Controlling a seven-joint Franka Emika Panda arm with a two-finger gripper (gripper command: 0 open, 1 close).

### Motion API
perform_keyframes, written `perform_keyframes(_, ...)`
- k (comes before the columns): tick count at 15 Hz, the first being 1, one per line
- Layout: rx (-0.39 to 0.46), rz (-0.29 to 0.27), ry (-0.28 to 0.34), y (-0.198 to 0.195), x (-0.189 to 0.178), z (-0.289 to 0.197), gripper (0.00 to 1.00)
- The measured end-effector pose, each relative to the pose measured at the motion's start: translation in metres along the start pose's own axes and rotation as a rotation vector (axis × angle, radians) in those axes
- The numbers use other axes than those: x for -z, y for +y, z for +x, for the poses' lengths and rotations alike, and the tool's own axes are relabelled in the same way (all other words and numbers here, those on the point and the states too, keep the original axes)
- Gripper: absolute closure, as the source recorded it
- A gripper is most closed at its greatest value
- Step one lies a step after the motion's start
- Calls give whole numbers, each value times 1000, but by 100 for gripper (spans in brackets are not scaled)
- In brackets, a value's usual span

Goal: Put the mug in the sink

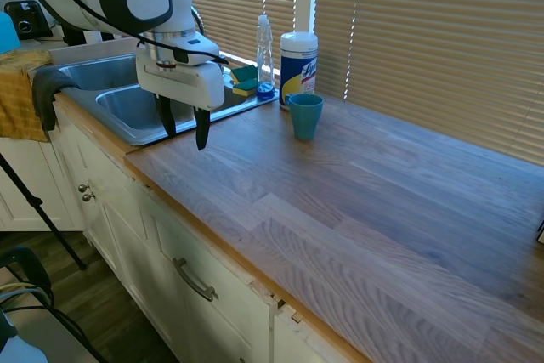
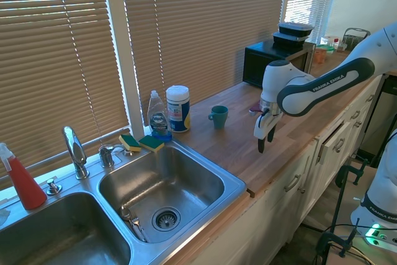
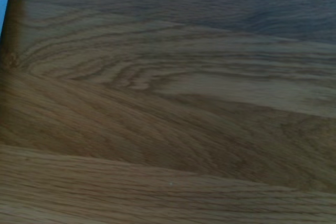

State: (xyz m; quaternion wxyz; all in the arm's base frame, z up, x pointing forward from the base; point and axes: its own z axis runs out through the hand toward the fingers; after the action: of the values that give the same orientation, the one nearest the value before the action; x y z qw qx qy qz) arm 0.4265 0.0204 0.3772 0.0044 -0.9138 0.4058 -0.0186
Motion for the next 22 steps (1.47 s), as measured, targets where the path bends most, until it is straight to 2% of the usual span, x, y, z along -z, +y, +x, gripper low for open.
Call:
perform_keyframes(3,-7,4,3,-1,2,2,0)
perform_keyframes(6,-62,45,33,-13,27,24,0)
perform_keyframes(9,-162,90,68,-34,58,67,0)
perform_keyframes(13,-320,127,80,-61,80,132,0)
perform_keyframes(18,-508,155,115,-79,81,211,0)
perform_keyframes(22,-596,118,115,-84,56,255,0)
